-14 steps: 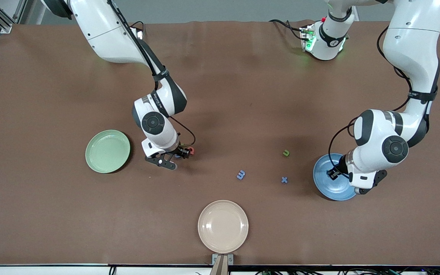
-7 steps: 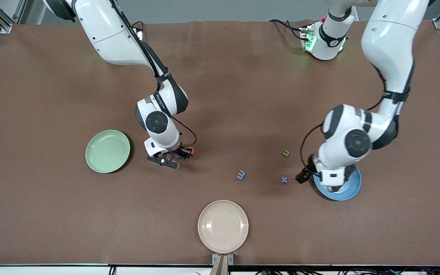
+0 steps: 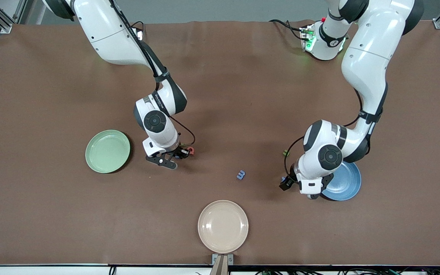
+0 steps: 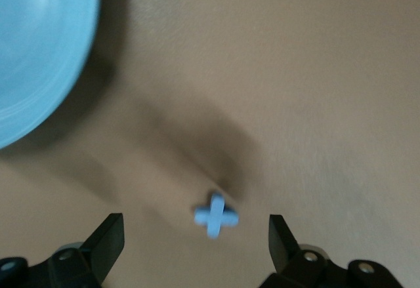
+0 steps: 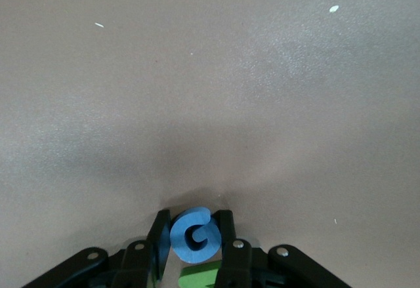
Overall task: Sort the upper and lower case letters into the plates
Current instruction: 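Drop the x on the blue plate while the right drops c on green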
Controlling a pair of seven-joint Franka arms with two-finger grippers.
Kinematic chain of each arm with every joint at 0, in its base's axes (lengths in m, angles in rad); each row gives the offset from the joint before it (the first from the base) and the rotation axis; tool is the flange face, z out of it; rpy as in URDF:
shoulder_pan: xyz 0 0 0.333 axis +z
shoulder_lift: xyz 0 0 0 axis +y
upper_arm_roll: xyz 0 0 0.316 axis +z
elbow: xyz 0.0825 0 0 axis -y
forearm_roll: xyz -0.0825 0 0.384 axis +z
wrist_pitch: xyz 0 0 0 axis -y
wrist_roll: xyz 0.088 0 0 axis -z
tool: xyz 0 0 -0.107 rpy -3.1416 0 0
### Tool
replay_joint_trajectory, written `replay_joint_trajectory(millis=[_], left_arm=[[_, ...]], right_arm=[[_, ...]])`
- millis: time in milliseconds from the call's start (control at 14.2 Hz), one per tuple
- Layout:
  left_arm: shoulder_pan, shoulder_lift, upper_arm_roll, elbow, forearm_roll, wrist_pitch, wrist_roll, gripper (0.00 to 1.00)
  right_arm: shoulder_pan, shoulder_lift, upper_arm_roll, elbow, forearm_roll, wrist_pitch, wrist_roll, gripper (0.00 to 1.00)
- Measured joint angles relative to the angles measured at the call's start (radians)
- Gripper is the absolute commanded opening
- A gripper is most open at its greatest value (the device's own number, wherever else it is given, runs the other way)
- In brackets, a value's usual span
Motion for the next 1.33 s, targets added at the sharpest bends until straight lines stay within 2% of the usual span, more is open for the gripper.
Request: replay_joint_trajectory(millis=[211, 491, 702, 842, 1123, 1263, 1333], left_arm=[[-0.009, 0.035, -0.001, 0.006, 0.015, 0.037, 0.0, 0.86], [-0.018, 0.037, -0.001, 0.009, 0.021, 0.035, 0.0, 0.63], [-0.018, 0.037, -0.001, 0.012, 0.022, 0.035, 0.0, 0.22], [-0.02, 0.037, -0.003, 0.017, 0.03, 0.036, 0.0, 0.02], [-0.011, 0.029, 0.002, 0.029, 0.054, 0.03, 0.001, 0.0], [0.046, 0.009, -0.005, 0.042, 0.059, -0.027, 0.078, 0.0], [0.087, -0.01, -0.021, 0.047, 0.059, -0.072, 0.135, 0.0]], right_arm=[[-0.024, -0.013, -0.013, 0.001, -0.01, -0.057, -0.039, 0.0], [-0.177, -0.134, -0.022, -0.065, -0.013, -0.132, -0.319, 0.0], [-0.31, -0.245, -0.023, -0.19, -0.013, -0.131, -0.543, 0.0], [-0.38, -0.286, -0.023, -0.271, -0.013, -0.085, -0.664, 0.0], [-0.48, -0.294, -0.021, -0.422, -0.014, 0.082, -0.8, 0.01], [-0.482, -0.294, -0.013, -0.454, -0.014, 0.094, -0.804, 0.05], [-0.48, -0.294, -0.007, -0.458, -0.014, 0.092, -0.803, 0.22]])
